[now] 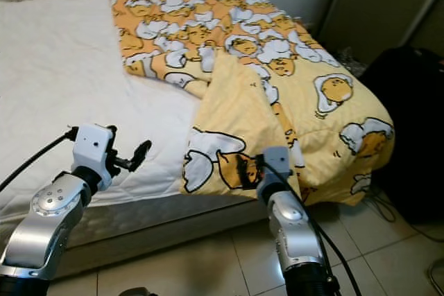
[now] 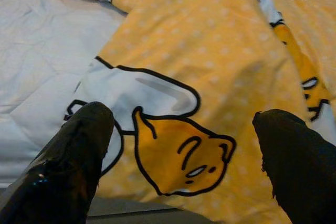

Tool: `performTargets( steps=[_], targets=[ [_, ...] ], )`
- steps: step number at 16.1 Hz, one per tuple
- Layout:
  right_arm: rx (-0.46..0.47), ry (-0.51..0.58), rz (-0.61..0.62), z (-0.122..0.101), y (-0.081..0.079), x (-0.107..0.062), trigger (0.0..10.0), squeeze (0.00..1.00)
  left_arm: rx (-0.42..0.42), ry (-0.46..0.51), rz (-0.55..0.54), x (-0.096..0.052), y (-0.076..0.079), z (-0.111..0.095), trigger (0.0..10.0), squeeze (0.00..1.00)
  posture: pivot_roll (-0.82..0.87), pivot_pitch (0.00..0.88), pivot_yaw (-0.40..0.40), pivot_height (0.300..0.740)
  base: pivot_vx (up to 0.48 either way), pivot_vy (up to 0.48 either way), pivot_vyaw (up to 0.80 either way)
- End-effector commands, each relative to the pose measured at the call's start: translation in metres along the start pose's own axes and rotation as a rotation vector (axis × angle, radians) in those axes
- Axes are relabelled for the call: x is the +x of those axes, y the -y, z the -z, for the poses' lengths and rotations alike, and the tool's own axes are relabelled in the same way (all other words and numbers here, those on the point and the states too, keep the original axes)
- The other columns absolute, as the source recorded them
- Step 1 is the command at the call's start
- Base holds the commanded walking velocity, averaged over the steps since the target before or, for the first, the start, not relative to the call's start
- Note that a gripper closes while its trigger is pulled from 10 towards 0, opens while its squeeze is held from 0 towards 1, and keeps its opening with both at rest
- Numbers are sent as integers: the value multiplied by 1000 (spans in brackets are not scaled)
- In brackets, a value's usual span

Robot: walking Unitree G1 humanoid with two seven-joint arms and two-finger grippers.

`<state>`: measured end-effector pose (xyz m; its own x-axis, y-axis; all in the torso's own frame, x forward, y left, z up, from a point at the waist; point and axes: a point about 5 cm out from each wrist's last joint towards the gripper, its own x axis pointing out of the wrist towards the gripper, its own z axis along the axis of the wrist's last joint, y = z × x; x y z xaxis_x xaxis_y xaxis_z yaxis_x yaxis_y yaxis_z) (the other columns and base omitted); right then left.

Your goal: Clean up the room

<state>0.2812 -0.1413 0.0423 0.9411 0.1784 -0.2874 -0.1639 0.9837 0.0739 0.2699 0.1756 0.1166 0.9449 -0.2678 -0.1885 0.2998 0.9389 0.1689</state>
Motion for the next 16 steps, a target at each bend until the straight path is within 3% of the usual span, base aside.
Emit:
performTargets(
  steps=[1,6,12,16],
  targets=[
    [-18,19,8,-6,4,-1,10000,1000,-3,16,1,0,0,-2,10000,0,24,0,-80,740,0,0,0],
    [-26,20,11,-6,4,-1,10000,1000,-14,13,5,0,1,-1,10000,0,23,0,-80,740,0,0,0],
    [-19,-7,23,-4,5,-1,10000,1000,-20,14,11,0,1,-2,10000,0,22,0,-81,740,0,0,-777],
    [-34,18,12,-8,5,-1,10000,1000,-36,16,-4,0,0,-1,10000,0,18,0,-81,740,284,0,0]
  ],
)
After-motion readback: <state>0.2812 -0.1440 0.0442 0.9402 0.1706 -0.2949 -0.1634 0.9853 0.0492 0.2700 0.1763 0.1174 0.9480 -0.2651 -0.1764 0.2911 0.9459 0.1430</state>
